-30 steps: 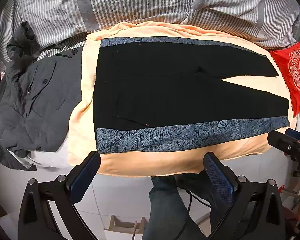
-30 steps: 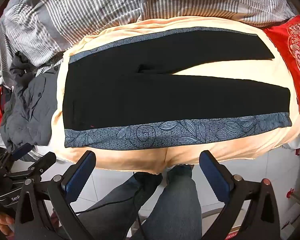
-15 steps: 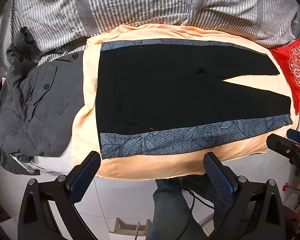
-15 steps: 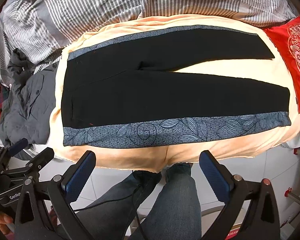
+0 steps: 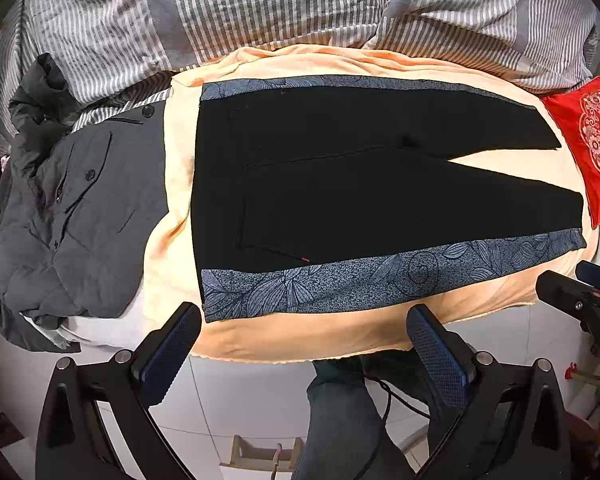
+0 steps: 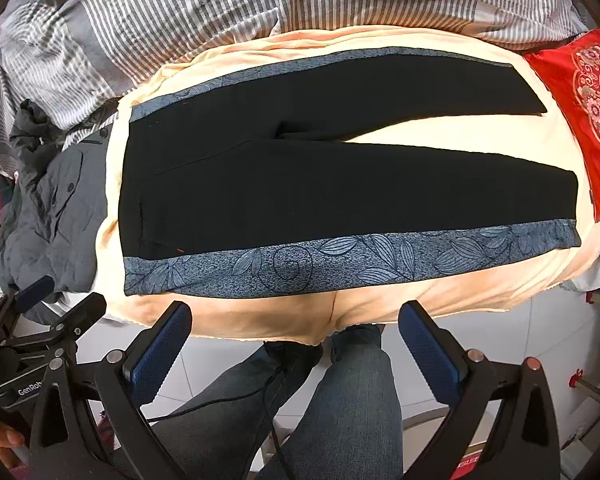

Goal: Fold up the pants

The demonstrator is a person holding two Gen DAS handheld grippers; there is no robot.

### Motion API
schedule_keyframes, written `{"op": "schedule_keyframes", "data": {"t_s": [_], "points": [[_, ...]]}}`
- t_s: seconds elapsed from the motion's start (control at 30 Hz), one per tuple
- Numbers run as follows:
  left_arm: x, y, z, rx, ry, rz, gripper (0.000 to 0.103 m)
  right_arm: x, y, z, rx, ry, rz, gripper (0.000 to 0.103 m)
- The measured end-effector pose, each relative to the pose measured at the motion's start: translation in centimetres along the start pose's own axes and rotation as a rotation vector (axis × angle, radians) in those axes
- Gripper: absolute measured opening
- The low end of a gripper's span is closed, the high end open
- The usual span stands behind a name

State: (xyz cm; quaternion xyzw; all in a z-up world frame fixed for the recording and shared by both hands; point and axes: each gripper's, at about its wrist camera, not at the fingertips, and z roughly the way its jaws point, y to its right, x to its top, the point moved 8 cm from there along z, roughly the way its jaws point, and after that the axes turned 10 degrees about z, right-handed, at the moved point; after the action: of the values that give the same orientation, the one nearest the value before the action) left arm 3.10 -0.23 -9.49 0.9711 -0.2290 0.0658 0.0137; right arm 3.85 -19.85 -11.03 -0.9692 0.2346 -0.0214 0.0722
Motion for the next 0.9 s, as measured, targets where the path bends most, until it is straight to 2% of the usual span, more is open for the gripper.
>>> {"op": "schedule_keyframes", "data": {"t_s": [0.9], "points": [[0.43,-0.25,0.77,-0.005,-0.011,0.006,0.103,0.15,0.25,-0.01,-0.015,-0.003,0.028,0.103]]}}
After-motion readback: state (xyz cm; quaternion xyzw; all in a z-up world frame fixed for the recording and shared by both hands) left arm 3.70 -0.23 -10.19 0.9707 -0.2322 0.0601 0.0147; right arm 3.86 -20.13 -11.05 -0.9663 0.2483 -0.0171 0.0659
